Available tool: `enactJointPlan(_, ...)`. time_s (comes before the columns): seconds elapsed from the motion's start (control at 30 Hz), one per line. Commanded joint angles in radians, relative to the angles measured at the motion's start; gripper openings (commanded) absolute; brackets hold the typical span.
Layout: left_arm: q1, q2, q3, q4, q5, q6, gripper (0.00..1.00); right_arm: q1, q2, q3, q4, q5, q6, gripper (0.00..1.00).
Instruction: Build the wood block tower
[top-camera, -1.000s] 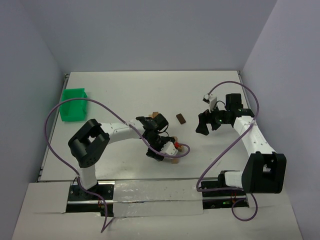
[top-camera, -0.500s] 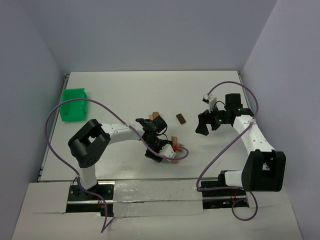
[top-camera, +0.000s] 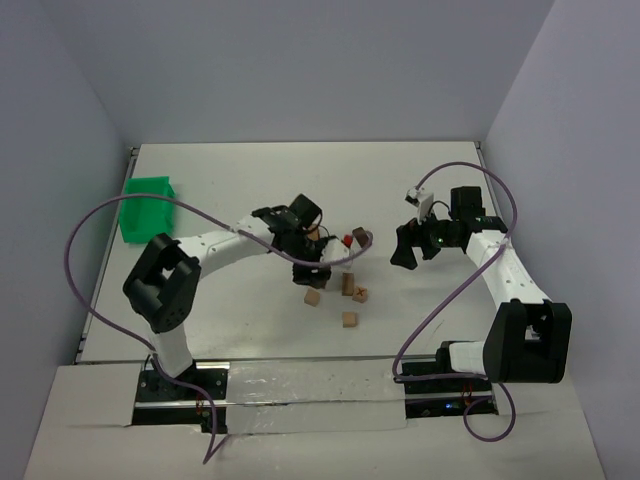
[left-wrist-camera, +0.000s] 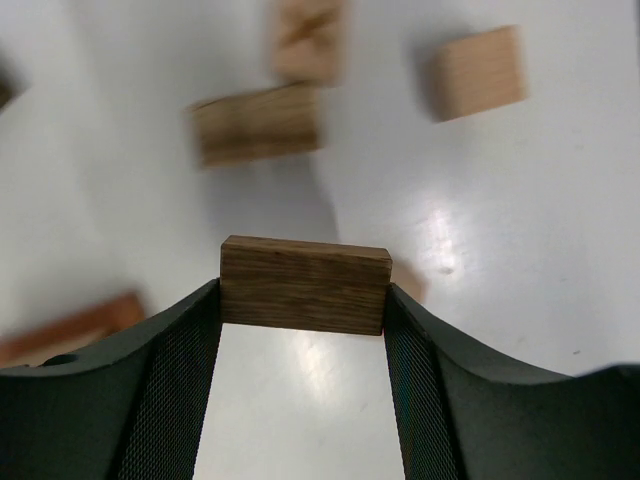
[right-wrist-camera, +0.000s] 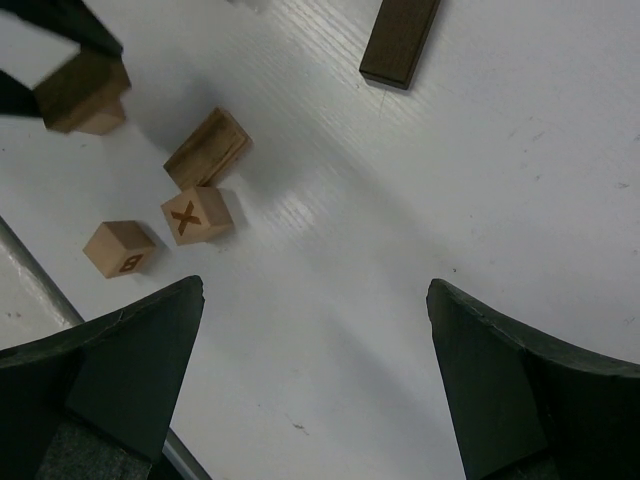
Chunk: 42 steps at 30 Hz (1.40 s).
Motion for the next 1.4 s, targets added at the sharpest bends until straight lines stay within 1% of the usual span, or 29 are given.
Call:
enactJointPlan(0.0,0.145,-0.077,0.104,0.032,-0.018,-0.186,0.32,-0.005,-0.002,0.007,0.046,-0.021,0.025,1.00)
enactJointPlan(0.1,0.207,-0.038,0.169,-0.008,-0.026,-0.191,0.32,-0.005,0.011,0.018,0.064,-0.021,0.046,1.00)
enactJointPlan(0.23,0.330,0.020,0.294,-0.036,0.008,-0.214,0.33,-0.004,0.002,0.007,0.125,-0.020,0.120,1.00)
enactJointPlan(0.33,0.344,0.051,0.347,-0.039,-0.025,-0.197,0.33,-0.004,0.003,-0.004,0.160,-0.018,0.148,1.00)
enactJointPlan(0.43,0.345,0.120,0.438,-0.107,-0.046,-0.175,0.33,-0.005,0.009,-0.003,0.174,-0.007,0.172,1.00)
enactJointPlan(0.67,0.341,0.160,0.463,-0.105,-0.017,-0.181,0.36,-0.002,0.020,-0.003,0.205,-0.002,0.219,1.00)
enactJointPlan(0.93,0.291,0.155,0.396,-0.056,-0.040,-0.210,0.38,-0.004,0.034,0.008,0.207,0.013,0.227,1.00)
enactJointPlan(1.03,0.270,0.162,0.390,-0.053,-0.049,-0.219,0.38,-0.002,0.033,0.004,0.208,0.012,0.226,1.00)
enactJointPlan(1.23,0.260,0.183,0.391,-0.054,-0.055,-0.233,0.39,-0.002,0.028,-0.003,0.210,0.015,0.223,1.00)
enactJointPlan(1.37,0.253,0.188,0.392,-0.049,-0.064,-0.242,0.42,-0.002,0.030,-0.006,0.214,0.015,0.226,1.00)
